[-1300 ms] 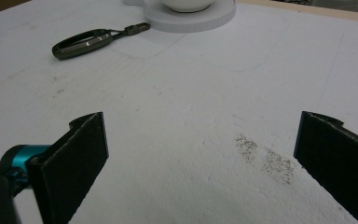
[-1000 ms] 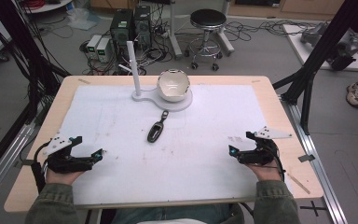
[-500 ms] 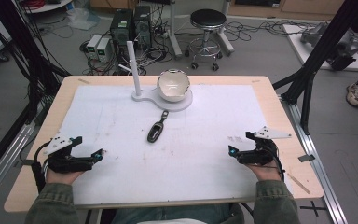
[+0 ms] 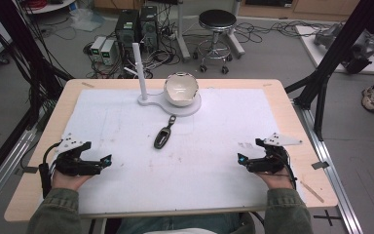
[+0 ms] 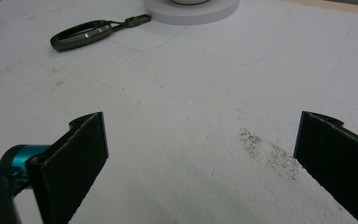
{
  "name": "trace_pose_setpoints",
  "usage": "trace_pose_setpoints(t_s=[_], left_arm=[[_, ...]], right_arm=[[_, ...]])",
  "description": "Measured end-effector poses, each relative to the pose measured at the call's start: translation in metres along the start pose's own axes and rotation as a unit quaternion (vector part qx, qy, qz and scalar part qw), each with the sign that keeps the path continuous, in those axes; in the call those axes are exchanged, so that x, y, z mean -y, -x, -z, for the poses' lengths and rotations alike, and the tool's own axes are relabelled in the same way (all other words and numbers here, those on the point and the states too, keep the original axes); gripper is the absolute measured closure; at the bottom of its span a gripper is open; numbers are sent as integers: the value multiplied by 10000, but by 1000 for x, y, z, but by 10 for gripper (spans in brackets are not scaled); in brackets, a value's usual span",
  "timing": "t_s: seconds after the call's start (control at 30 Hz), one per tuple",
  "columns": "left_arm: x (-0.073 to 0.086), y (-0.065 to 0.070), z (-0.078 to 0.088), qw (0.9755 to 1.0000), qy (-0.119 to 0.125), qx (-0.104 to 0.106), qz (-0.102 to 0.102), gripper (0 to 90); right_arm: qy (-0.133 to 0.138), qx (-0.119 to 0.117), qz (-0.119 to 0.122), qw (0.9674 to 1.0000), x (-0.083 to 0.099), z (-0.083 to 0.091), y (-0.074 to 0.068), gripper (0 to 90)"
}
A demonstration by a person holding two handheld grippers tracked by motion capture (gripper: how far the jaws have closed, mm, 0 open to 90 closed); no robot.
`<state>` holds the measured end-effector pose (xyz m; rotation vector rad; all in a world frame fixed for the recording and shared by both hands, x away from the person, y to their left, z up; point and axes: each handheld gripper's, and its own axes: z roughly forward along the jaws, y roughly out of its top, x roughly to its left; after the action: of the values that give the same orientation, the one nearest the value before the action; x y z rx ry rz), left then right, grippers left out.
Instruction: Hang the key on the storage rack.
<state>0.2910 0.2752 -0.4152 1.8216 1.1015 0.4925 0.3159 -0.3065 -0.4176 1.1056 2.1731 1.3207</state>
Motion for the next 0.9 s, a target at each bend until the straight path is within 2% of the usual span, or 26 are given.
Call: trace_pose_setpoints(t_s=[0.03, 0.17, 0.27, 0.5, 0.67, 0.8, 0.9], left_arm=[[-4, -1, -3, 9998, -91, 88, 162, 38], [-9, -3, -9, 9995, -167, 53, 274, 38], [-16, -4, -13, 9994, -194, 61, 272, 38], [-47, 3, -25, 9990, -448, 88, -18, 38], [-61, 8, -38, 9988, -446, 179, -101, 38], [-75, 11, -51, 9975, -623, 228, -234, 38], [-84, 12, -62, 9960, -759, 401, -229, 38]], right_arm=[[-15, 3, -32, 10000, 0, 0, 0, 18], [-14, -6, -46, 10000, 0, 1, 0, 18], [7, 3, -5, 10000, 0, 1, -1, 18], [10, -7, -4, 10000, 1, 0, -1, 18], [-40, 49, 24, 10000, 1, -1, -1, 18], [-31, 80, 3, 10000, 1, 0, 0, 18], [-37, 95, -13, 9999, 1, 0, 0, 18]])
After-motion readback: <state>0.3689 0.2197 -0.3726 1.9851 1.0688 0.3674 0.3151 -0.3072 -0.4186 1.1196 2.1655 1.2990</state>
